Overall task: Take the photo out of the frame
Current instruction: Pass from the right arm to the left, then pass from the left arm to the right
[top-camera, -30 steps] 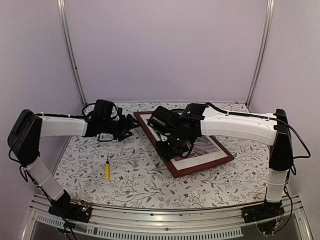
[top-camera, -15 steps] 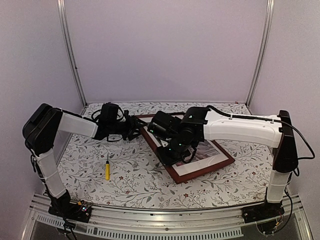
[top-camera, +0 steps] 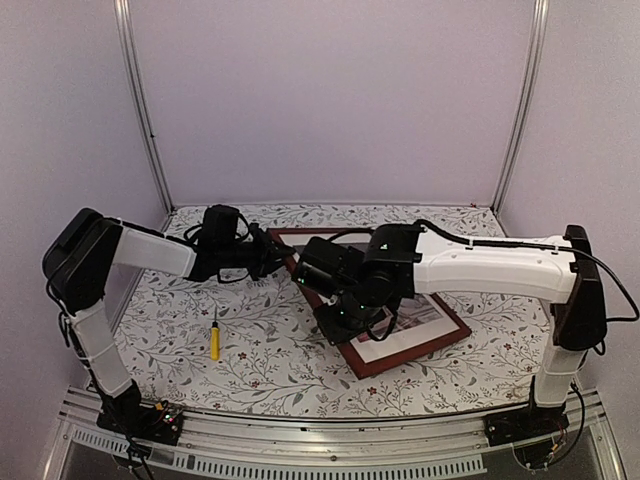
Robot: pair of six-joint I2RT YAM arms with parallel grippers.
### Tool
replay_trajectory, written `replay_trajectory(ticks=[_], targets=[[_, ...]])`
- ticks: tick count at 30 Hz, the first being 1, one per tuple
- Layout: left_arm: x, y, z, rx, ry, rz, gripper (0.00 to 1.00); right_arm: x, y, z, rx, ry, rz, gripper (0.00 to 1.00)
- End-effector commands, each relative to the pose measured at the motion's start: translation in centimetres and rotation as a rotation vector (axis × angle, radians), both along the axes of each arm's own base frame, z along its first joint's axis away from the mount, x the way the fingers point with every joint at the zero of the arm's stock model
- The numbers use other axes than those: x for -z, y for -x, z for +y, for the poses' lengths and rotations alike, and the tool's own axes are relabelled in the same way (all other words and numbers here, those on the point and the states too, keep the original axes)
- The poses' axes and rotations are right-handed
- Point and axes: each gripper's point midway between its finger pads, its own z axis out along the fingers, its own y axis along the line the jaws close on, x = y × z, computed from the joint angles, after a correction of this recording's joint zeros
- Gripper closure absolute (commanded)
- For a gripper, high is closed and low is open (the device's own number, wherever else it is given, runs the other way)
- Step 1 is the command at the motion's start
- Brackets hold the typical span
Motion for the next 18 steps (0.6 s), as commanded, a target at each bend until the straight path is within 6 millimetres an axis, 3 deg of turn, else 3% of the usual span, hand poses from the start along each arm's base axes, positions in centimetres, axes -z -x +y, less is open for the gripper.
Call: replay_trajectory(ticks=[1,5,9,13,18], targets=[[-0.5,1.9,-0.5,0.028,-0.047,-0.023,1.0,-2.2,-0.4,-1.4,0.052,0.059,-0.097,0.71],[-1.3,2.6,-0.8,0.016,-0.046,-0.013,1.0,-3.7,-0.3,-1.2,0.07,0.099,-0.159,0.45],[-2.2,3.6,-1.2,0.0,-0.016,0.008,1.0,-4.3,-0.3,-0.7,0.078,0.148,-0.211,0.27],[-3.6,4.4,-1.6,-0.013,-0.014,0.02,1.0,-3.8,-0.2,0.5,0.057,0.175,-0.257,0.17],[-4.7,5.4,-1.3,-0.048,-0.051,0.051,1.0,-3.4,-1.2,0.6,0.063,0.216,-0.322,0.14]])
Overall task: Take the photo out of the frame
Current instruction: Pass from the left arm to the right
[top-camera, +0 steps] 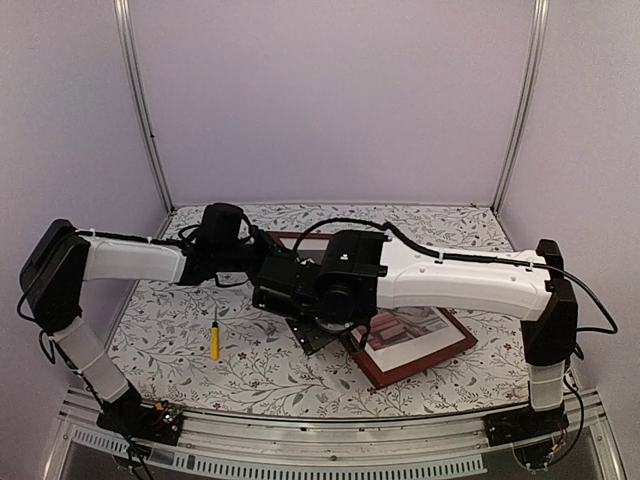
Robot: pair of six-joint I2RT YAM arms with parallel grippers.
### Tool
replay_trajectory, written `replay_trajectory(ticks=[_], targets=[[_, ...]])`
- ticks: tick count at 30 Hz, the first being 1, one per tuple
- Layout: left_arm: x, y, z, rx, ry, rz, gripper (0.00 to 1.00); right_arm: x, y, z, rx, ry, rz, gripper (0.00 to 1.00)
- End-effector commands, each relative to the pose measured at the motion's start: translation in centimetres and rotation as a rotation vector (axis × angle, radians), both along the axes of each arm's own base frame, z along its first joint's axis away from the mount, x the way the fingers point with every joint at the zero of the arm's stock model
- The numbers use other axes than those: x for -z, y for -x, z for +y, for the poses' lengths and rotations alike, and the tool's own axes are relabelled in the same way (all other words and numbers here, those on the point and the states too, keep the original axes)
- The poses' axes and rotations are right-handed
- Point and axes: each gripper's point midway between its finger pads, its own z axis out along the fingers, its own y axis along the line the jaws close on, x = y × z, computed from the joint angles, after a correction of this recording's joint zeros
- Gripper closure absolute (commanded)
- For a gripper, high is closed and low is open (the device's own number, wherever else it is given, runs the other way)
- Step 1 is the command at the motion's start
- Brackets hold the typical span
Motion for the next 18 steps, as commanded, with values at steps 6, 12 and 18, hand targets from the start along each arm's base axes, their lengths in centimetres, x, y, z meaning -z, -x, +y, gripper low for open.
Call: replay_trajectory(ticks=[6,12,18], targets=[[-3.0,2.4,0.5,-0.036,-0.095,0.036,1.0,-1.0,-2.1,-0.8,0.012,0.089,-0.156,0.15],[-5.9,2.4,0.8,-0.065,-0.106,-0.004,1.0,-2.6,-3.2,-0.4,-0.058,0.142,-0.239,0.26],[-9.4,2.1,0.3,-0.074,-0.084,-0.07,1.0,-4.7,-4.2,-0.3,-0.103,0.188,-0.325,0.4]])
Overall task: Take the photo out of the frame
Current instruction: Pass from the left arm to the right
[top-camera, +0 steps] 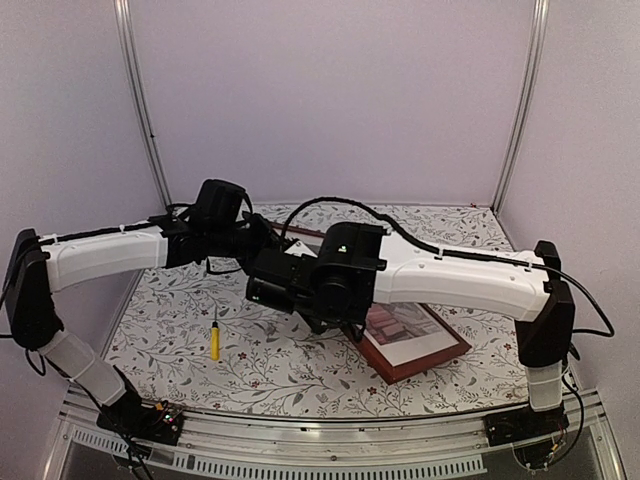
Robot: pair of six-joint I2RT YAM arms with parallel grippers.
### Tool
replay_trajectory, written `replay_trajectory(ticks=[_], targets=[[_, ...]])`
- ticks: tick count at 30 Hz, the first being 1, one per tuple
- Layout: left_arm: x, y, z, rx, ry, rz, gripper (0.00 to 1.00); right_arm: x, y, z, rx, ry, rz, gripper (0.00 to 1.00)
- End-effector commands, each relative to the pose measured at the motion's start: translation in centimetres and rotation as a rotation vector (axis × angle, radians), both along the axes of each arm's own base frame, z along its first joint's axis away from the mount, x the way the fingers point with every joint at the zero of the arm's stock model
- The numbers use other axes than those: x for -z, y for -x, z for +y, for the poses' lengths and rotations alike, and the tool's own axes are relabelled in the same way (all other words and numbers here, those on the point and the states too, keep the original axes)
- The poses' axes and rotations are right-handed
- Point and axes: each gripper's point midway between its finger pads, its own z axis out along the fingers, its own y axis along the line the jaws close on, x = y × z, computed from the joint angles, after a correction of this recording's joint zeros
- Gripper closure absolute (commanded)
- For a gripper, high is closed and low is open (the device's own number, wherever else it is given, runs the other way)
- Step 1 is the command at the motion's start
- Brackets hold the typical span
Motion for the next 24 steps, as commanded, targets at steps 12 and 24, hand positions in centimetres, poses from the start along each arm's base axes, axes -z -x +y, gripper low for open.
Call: replay_trajectory(ticks=[12,24], targets=[[-10.1,0.5,-1.4,0.014,0.059,-0.21,1.0,-3.0,-2.0,-0.2,-0.104,0.184,-0.185,0.59],[-12.9,1.3,-2.0,0.022,0.085,-0.256,1.0,-5.7,-3.1,-0.5,-0.091,0.218,-0.302,0.9]])
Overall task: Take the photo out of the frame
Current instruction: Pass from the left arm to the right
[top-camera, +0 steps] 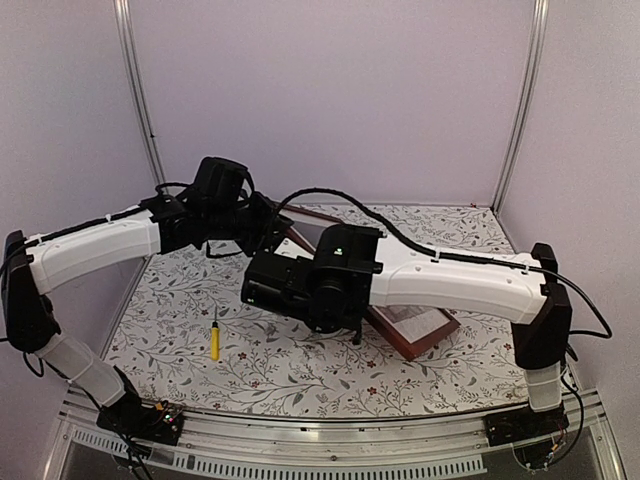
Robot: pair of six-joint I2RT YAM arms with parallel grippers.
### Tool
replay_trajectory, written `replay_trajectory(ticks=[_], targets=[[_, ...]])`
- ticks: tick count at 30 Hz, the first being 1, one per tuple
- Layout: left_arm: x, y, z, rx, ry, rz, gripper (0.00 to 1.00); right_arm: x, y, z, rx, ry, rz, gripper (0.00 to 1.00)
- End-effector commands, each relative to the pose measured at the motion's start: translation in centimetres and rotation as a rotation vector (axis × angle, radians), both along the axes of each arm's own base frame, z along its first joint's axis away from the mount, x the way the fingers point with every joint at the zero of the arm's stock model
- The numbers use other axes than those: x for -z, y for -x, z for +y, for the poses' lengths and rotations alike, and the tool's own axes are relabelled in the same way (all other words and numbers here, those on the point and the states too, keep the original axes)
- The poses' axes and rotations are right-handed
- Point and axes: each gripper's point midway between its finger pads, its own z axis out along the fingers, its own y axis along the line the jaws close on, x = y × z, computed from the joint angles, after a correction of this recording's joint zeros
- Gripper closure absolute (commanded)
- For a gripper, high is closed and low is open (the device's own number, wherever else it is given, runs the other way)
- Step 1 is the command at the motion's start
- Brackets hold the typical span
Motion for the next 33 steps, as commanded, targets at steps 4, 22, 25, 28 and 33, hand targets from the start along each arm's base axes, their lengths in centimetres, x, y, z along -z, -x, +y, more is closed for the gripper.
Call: replay_trajectory(ticks=[4,22,25,28,33], targets=[[-8.5,1.8,-1.9,0.105,0.116,-0.185,0.98,-3.6,-1.8,-0.1,0.008,0.031,-0.145,1.0],[-17.2,0.8,-1.6,0.22,0.088,-0.471,0.01,-12.6,-4.5,0.4,-0.07,-0.287,-0.189,1.0],[-18.7,0.4,-0.9,0.229,0.091,-0.518,0.01,-13.2,-5.0,0.3,-0.087,-0.304,-0.179,1.0],[-20.5,0.1,-0.9,0.267,0.093,-0.568,0.01,-13.6,-5.5,0.0,-0.088,-0.348,-0.161,1.0],[-23.1,0.3,-1.8,0.36,0.097,-0.661,0.01,-14.4,-5.8,0.1,-0.105,-0.407,-0.143,1.0]])
